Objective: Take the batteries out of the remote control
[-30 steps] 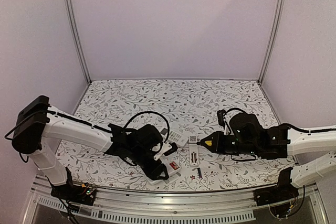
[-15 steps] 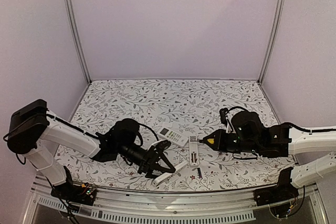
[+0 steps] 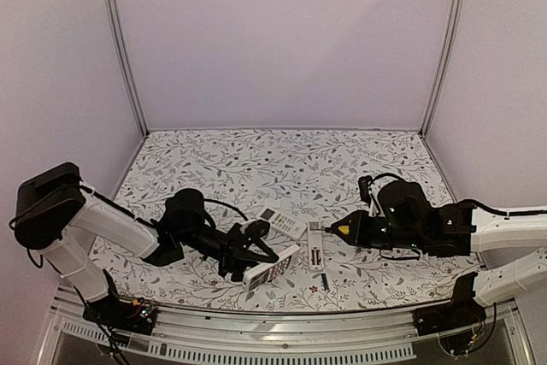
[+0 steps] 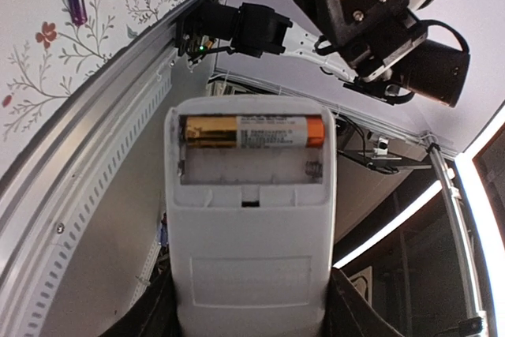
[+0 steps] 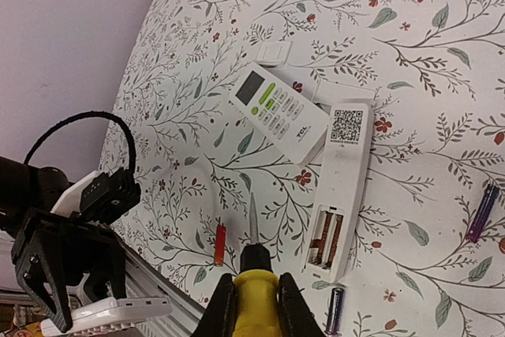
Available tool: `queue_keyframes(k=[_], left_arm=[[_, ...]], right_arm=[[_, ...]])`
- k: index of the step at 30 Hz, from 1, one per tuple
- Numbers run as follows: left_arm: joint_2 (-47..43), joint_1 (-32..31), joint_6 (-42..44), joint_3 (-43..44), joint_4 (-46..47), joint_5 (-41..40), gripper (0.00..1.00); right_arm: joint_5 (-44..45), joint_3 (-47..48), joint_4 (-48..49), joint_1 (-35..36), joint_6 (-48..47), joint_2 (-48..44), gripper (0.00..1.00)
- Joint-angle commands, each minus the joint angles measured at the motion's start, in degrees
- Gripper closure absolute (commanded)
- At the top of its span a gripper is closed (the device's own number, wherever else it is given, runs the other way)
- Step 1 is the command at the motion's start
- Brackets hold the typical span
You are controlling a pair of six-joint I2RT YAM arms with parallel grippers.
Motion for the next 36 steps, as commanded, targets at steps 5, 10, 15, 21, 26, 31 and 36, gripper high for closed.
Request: queue_keyframes(k=[5,10,15,21,26,31,36], left_arm=[[-7.87,7.62,17.19,3.25,-24.69,3.05,0.72],[-7.27,8.36,43.52,16.85,-58.2,-2.14,0.72],[-0.21,1.64,74.53,34.88,-91.77,-33.37,0.74],[4.86,-7.3,84.32,38.97,-95.58,-53.23,0.75],[6.99,-12.12,90.7,38.94,-96.09,-63.66,0.74],[8.54,-15.83,96.65,37.65,-93.51,-66.07,0.72],[8.81,-17.39,100.61,35.39,-90.06,-65.63,0.71]], right_arm=[[0.89,-0.05,-0.8,-0.26,0.16,-1.62,1.0],[0.97,-0.13,-0.57,-0.26,0.1,-1.48,1.0],[-0.38,-0.12,0.68,-0.26,-1.91,-0.73,1.0],[-2.85,0.64,0.3,0.06,-7.08,-1.57,1.0],[-4.08,1.98,-2.07,1.35,-10.54,-1.34,1.0],[-3.03,3.2,-3.78,3.5,-9.65,2.45,1.0],[-7.06,2.34,-0.74,3.56,-8.49,4.69,1.0]])
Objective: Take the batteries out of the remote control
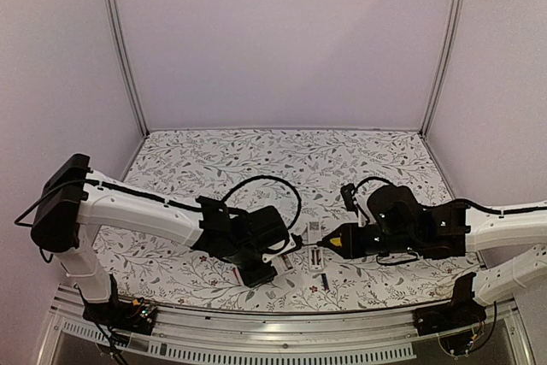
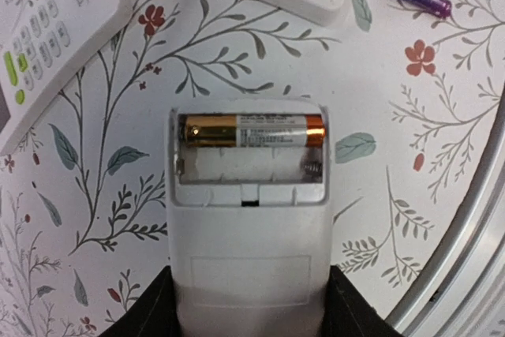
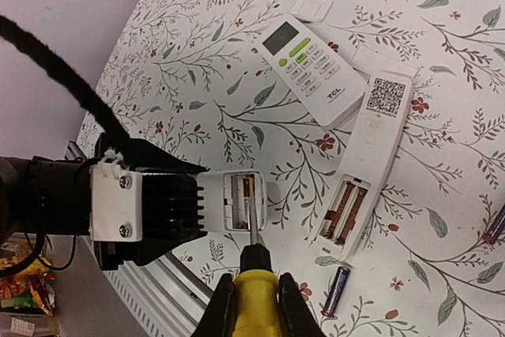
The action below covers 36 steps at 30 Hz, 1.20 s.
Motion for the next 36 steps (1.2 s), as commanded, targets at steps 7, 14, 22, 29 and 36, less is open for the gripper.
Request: queue_keyframes(k=[7,14,22,29,36], left_arm=[[1.97,-1.58,6.79,-1.61,4.25,-1.17,0.71],[1.66,-1.92,8.35,-2.3,5.09,-1.11,0.71],[1.93,-2.65,8.49,-2.49,5.13,-0.86,0.71],[1.98,-3.2,8.76,-2.31,5.09,-1.11,0.72],[2.33,-3.55,9.07,-2.12,4.86,-1.2,0.73]], right_arm=[[-6.93,0.22,4.09,1.18,0.65,5.85,1.0],[-7.52,1.28,4.39,1.52,0.96,9.53,1.0],[-6.56,1.59,3.78,1.5,1.29,10.64,1.0],[-6.66,1.6,3.86,1.5,1.48,11.84,1.0],[-5.58,1.85,2.51,1.5,2.03,12.63,1.0]])
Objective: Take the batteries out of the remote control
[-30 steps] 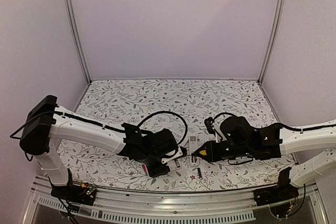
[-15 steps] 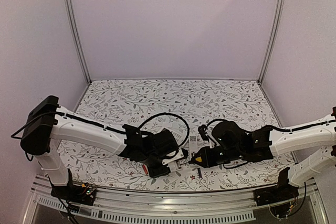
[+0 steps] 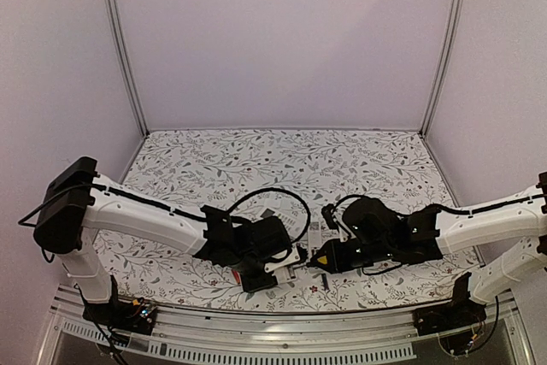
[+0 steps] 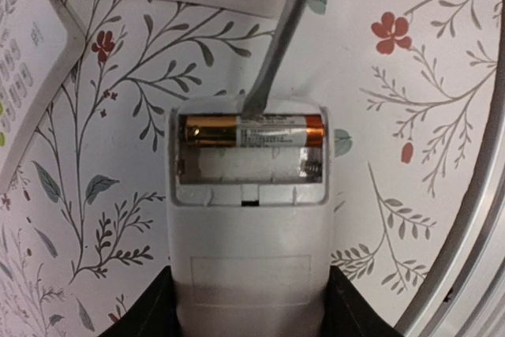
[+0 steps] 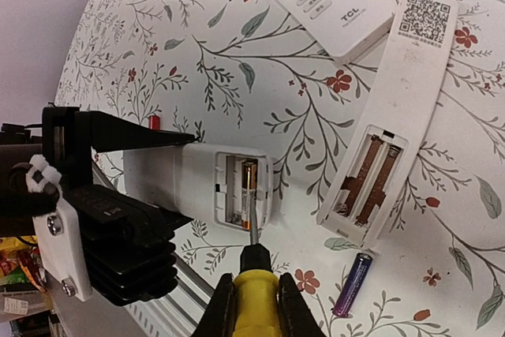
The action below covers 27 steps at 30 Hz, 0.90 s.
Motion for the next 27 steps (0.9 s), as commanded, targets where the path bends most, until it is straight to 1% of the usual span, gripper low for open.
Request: queue_keyframes(k=[1,4,9,15,21,24,27], left_arm=[[1.06,-1.23,0.7,-0.16,0.95,-0.35,0.73],[1.17,-1.42,0.82,-0.09,1.08,-0.39,0.73],[0.86,-1.55,1.05,-0.12,1.56,-0.53,0.73],[-0.41,-1.7,1.5,-1.56,3.62,0.29,0.74],[-1.34,-1.77,2.36,-2.49,5.2,0.49,0.74],[-1.16,-1.79,2.95,-3.05,5.13,-0.79,0.74],[-1.54,-1.76,4.02,-4.11,5.29,-4.86,0.75]], right_arm=[[1.28,1.42,-1.3,0.38,0.84,1.2,1.0],[1.29,1.35,-1.42,0.39,1.15,1.62,1.0],[-0.44,0.44,1.31,0.38,1.82,3.1,1.0],[-6.15,-3.99,10.38,-0.84,4.34,3.77,1.0],[-9.1,-4.87,13.74,-2.23,4.47,6.71,1.0],[-12.71,-6.91,18.29,-3.7,4.71,7.36,1.0],[-18.29,-9.76,24.15,-5.59,4.35,6.64,1.0]])
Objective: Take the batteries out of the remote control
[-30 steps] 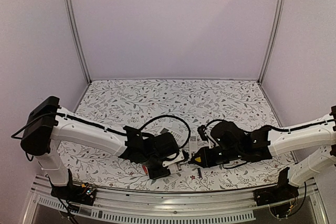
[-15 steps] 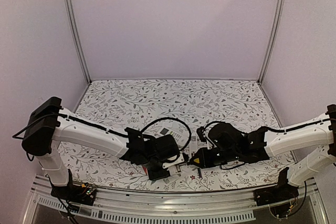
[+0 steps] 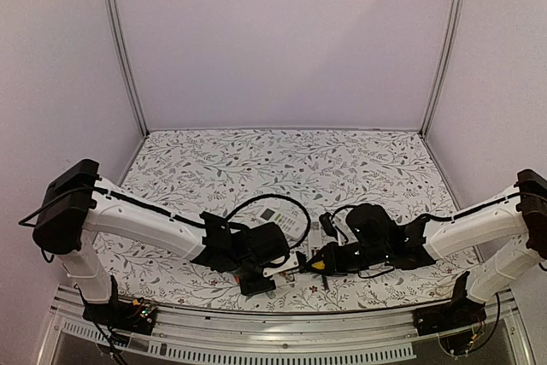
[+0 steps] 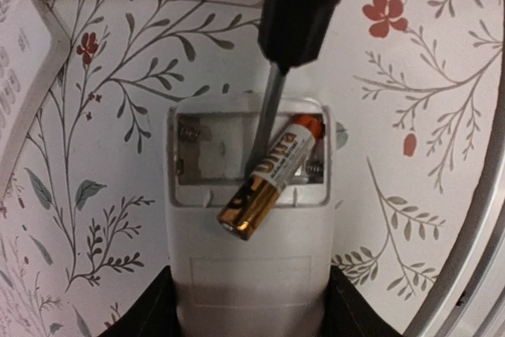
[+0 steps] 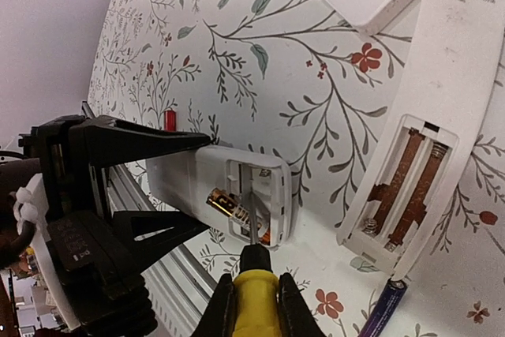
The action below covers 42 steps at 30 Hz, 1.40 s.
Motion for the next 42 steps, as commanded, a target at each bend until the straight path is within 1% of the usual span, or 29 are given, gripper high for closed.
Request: queue_keyframes(k=[1,3,7,10,12,14,16,20,25,28,31,35,41,42], left_arm=[[-1.71,-1.08,2.65,-1.55,2.1,-5.76,0.75],[-1.56,-0.91,3.83,-1.51,2.11,-9.27,0.75],[-1.29,-0.85,6.75,-0.75,2.68,-16.55,0.75],[-1.25,-0.19,8.4,-0.32,3.45,-20.13,0.75],[-0.99,0.07,9.31,-0.14,3.52,-22.67,0.75],[-1.28,0.79,9.02,0.21,3.19,-22.7,0.75],[-2.15,1.75,7.01,0.36,2.86,-20.96,0.75],[-4.99,5.04,1.37,0.08,2.02,-13.42,0.73],[-7.58,12.03,-7.45,-3.3,1.99,-4.64,0.72],[-8.22,16.6,-11.87,-5.47,1.79,-3.39,0.71],[-9.38,21.09,-16.51,-7.97,1.71,-2.7,0.7],[-12.01,25.68,-20.79,-11.69,3.59,0.09,0.68],[-12.02,28.62,-24.08,-13.06,3.17,2.49,0.63],[-12.02,28.88,-24.44,-13.26,3.31,3.09,0.6]], right_arm=[[-9.76,-4.18,8.42,-2.46,-0.39,0.53,1.0],[-13.11,-4.51,10.03,-2.75,-1.53,0.14,1.0],[-18.86,-3.64,10.21,-2.76,-5.09,-0.3,1.0],[-18.79,-3.09,8.81,-2.93,-6.59,-0.32,1.0],[-17.16,-2.71,7.09,-3.02,-7.0,-0.17,1.0],[-15.17,-2.59,5.97,-3.02,-7.03,-0.53,1.0],[-13.11,-2.8,5.34,-3.02,-6.63,-1.33,1.0],[-6.29,-3.55,3.31,-3.07,-5.23,-5.88,1.0],[8.85,-4.08,-6.77,-3.56,-2.94,-14.73,1.0],[17.68,-4.74,-13.09,-4.52,-0.55,-19.06,1.0],[23.29,-5.71,-15.85,-5.37,0.51,-21.78,1.0],[29.15,-5.72,-18.59,-5.63,2.72,-21.74,1.0],[31.99,-5.4,-18.42,-5.66,4.61,-16.22,1.0],[32.18,-5.4,-18.34,-5.66,4.96,-15.37,1.0]])
